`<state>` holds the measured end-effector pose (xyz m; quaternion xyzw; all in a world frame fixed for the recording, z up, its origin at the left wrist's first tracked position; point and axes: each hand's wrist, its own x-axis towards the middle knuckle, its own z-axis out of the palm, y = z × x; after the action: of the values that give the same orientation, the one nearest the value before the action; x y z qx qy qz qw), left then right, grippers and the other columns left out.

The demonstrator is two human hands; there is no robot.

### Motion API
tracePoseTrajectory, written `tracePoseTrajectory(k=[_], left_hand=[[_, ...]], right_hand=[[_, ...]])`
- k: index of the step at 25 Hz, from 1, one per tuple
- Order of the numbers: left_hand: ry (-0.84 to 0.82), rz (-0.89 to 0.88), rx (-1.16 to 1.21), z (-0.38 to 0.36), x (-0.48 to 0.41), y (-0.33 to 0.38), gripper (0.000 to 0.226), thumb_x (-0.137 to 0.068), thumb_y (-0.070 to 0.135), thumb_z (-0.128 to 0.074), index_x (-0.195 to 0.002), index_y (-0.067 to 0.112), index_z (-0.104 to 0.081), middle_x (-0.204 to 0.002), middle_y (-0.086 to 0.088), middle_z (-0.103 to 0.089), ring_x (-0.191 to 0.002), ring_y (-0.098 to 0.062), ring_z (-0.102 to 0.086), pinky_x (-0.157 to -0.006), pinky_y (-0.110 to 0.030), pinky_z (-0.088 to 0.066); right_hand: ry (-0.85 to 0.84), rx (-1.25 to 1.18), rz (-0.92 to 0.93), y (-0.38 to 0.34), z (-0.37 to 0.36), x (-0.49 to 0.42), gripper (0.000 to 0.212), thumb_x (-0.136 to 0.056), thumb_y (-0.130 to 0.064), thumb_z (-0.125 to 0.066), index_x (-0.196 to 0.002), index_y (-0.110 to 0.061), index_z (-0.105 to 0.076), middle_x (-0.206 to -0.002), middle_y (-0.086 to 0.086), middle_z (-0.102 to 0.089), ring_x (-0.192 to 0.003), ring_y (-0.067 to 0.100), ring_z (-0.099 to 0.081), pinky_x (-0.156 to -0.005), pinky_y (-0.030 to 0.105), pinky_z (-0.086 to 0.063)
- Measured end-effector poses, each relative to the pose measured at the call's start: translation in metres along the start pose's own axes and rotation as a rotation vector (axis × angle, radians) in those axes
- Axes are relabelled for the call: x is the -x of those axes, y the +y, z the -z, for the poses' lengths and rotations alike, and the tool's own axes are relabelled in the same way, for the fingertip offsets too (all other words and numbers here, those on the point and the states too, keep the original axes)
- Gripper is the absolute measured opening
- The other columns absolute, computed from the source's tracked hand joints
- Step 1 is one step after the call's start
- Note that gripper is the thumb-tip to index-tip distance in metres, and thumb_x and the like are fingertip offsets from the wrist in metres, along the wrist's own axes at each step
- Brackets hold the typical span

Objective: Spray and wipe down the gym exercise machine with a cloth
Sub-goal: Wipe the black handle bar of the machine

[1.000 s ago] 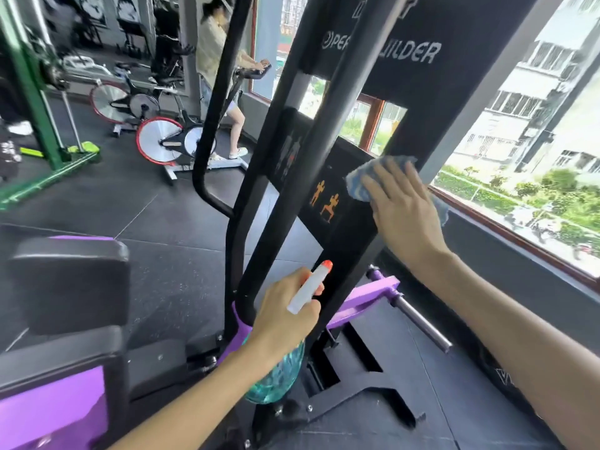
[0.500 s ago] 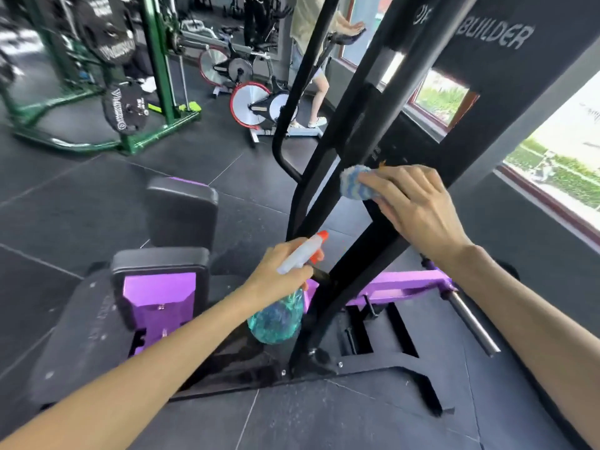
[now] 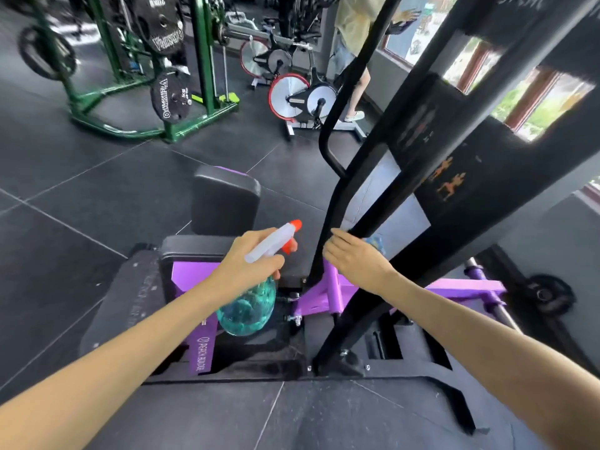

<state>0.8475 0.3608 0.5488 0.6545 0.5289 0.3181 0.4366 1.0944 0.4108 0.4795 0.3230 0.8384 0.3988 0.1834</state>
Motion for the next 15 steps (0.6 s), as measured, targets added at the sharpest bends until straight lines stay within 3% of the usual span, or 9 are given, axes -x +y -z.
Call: tracePoseTrajectory(k=[2,4,6,7,9,11,12,13,15], left_hand=[[-0.013,-0.014,0.008,0.005,-0.005,0.0,0.034,-0.082,-0.008,-0.052,-0.102,0.014,-0.069,-0.099,0.004,-0.069,-0.051,-0.011,-0.059,-0.055,-0.017,-0.047],[-0.016,-0.019,0.021,0.004,-0.01,0.0,0.033,-0.082,-0.007,-0.051,-0.1,0.013,-0.069,-0.099,-0.003,-0.07,-0.051,-0.01,-0.059,-0.058,-0.019,-0.048],[-0.027,-0.017,0.019,-0.003,-0.013,0.002,0.031,-0.083,-0.007,-0.051,-0.1,0.012,-0.069,-0.099,-0.009,-0.07,-0.05,-0.008,-0.059,-0.057,-0.019,-0.049],[-0.039,-0.018,0.022,-0.006,-0.014,0.003,0.031,-0.083,-0.006,-0.051,-0.1,0.013,-0.069,-0.099,-0.01,-0.07,-0.05,-0.007,-0.059,-0.055,-0.018,-0.048],[-0.059,-0.036,0.041,-0.01,-0.016,0.004,0.03,-0.083,-0.005,-0.052,-0.099,0.014,-0.068,-0.1,-0.01,-0.07,-0.05,-0.007,-0.06,-0.052,-0.015,-0.045],[-0.072,-0.056,0.043,-0.011,-0.015,0.007,0.03,-0.083,-0.004,-0.053,-0.1,0.015,-0.068,-0.099,-0.01,-0.07,-0.053,-0.011,-0.061,-0.053,-0.013,-0.043],[-0.076,-0.066,0.048,-0.01,-0.014,0.01,0.032,-0.083,-0.004,-0.053,-0.102,0.016,-0.068,-0.099,-0.01,-0.07,-0.054,-0.013,-0.061,-0.053,-0.014,-0.043],[-0.083,-0.074,0.057,-0.01,-0.014,0.012,0.035,-0.083,-0.004,-0.053,-0.106,0.017,-0.068,-0.099,-0.007,-0.07,-0.054,-0.014,-0.061,-0.054,-0.015,-0.044],[-0.093,-0.081,0.054,-0.008,-0.014,0.021,0.038,-0.083,-0.003,-0.052,-0.109,0.018,-0.069,-0.1,-0.004,-0.07,-0.054,-0.013,-0.06,-0.058,-0.018,-0.045]], right_hand=[[0.125,-0.013,-0.049,0.021,0.009,-0.001,0.054,-0.059,-0.012,-0.079,-0.112,-0.013,-0.068,-0.105,0.003,-0.068,-0.104,0.024,-0.062,-0.116,0.042,-0.018],[0.328,-0.084,-0.409,0.066,0.019,0.004,0.045,-0.067,-0.002,-0.071,-0.111,-0.008,-0.064,-0.104,0.005,-0.066,-0.105,0.026,-0.06,-0.117,0.041,-0.012],[0.355,-0.086,-0.633,0.083,0.027,0.012,0.036,-0.077,0.0,-0.062,-0.113,-0.006,-0.058,-0.103,0.006,-0.062,-0.109,0.027,-0.052,-0.118,0.039,-0.009],[0.301,-0.03,-0.576,0.073,0.028,0.01,0.038,-0.076,-0.001,-0.061,-0.113,-0.007,-0.058,-0.102,0.006,-0.062,-0.109,0.027,-0.049,-0.117,0.039,-0.012],[0.133,0.03,-0.291,0.026,0.016,0.001,0.042,-0.073,-0.009,-0.064,-0.115,-0.01,-0.063,-0.108,0.004,-0.065,-0.114,0.026,-0.052,-0.116,0.04,-0.018],[-0.182,0.083,0.02,-0.017,0.005,-0.007,0.038,-0.083,-0.015,-0.062,-0.122,-0.013,-0.062,-0.124,0.003,-0.062,-0.128,0.026,-0.046,-0.116,0.044,-0.002],[-0.259,0.102,0.087,-0.022,0.004,-0.01,0.038,-0.087,-0.015,-0.058,-0.125,-0.014,-0.06,-0.128,0.002,-0.059,-0.132,0.026,-0.043,-0.113,0.047,0.005],[-0.242,0.107,0.08,-0.015,0.01,-0.009,0.037,-0.088,-0.016,-0.058,-0.125,-0.016,-0.06,-0.126,0.001,-0.061,-0.131,0.025,-0.045,-0.113,0.048,0.007],[0.016,0.051,-0.076,0.027,0.029,-0.003,0.026,-0.089,-0.018,-0.054,-0.111,-0.019,-0.067,-0.106,0.0,-0.068,-0.111,0.022,-0.06,-0.118,0.047,-0.006]])
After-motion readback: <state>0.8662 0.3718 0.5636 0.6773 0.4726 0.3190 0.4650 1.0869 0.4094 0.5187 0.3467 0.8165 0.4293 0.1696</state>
